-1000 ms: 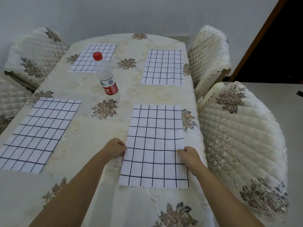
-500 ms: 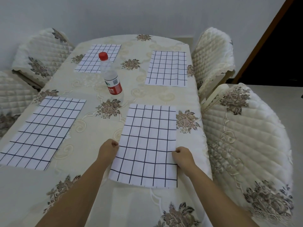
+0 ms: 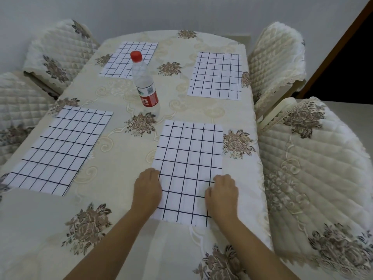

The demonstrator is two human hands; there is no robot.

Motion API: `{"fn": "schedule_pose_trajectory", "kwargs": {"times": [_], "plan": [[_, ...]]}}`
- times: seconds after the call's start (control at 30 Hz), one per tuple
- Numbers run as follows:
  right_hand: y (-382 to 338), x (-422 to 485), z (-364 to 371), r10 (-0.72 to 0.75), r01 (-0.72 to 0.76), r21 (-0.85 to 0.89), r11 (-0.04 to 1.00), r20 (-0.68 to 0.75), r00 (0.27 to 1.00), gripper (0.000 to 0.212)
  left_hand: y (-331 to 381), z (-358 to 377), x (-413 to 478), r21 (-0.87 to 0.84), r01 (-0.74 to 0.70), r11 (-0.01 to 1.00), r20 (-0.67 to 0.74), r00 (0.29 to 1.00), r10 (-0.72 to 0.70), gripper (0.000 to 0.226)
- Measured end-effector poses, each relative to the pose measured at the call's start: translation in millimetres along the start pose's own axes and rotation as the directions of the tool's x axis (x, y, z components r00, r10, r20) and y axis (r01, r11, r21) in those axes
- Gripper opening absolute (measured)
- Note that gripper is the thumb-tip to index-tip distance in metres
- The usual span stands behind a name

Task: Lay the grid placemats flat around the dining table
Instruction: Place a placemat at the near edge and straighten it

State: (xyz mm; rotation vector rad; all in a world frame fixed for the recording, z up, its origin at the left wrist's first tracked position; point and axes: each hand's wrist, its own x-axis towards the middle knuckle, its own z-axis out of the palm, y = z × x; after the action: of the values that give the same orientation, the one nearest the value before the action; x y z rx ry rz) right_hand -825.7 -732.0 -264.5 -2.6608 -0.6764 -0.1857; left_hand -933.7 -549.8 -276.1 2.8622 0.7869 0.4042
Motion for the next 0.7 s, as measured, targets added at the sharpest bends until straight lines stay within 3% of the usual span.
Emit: {"fn": "schedule_pose_trajectory", "kwargs": {"times": [0.1,0.17,0.27,0.5,0.6,0.7], "plan": [[-33.1,-25.1,22.4,-0.236,0.219,0.134,0.967,0.126,0.964,0.030,24.3,16.6,-14.7,-0.002,-0.050,0.999,0.196,0.979,0.049,0.046],[-46.3,-41.1,38.0,-0.329,0.301,0.141,0.943,0.250,0.911,0.042,27.6,24.1,-23.3,-0.008,-0.064,0.998,0.255,0.965,0.064,0.045],[-36.7,-51.0,47.1,-0.408,0.390,0.122,0.913,0.324,0.854,0.048,13.6,25.4,-30.2,0.007,-0.015,1.000,0.255,0.967,0.013,0.050],[32.2,-38.0,27.9,-0.183,0.196,-0.017,0.980,0.285,0.941,0.056,-29.4,12.4,-31.6,0.057,0.019,0.998,0.307,0.951,-0.035,0.056],[42.2,-26.3,20.8,-0.178,0.166,0.077,0.983,0.176,0.968,0.045,-31.6,13.7,-26.9,0.043,0.015,0.999,0.275,0.961,-0.026,0.056],[13.1,-3.1,21.1,-0.175,0.158,0.159,0.975,0.103,0.979,0.036,-12.7,13.0,-12.8,0.032,0.049,0.998,0.222,0.974,-0.055,0.037]]}}
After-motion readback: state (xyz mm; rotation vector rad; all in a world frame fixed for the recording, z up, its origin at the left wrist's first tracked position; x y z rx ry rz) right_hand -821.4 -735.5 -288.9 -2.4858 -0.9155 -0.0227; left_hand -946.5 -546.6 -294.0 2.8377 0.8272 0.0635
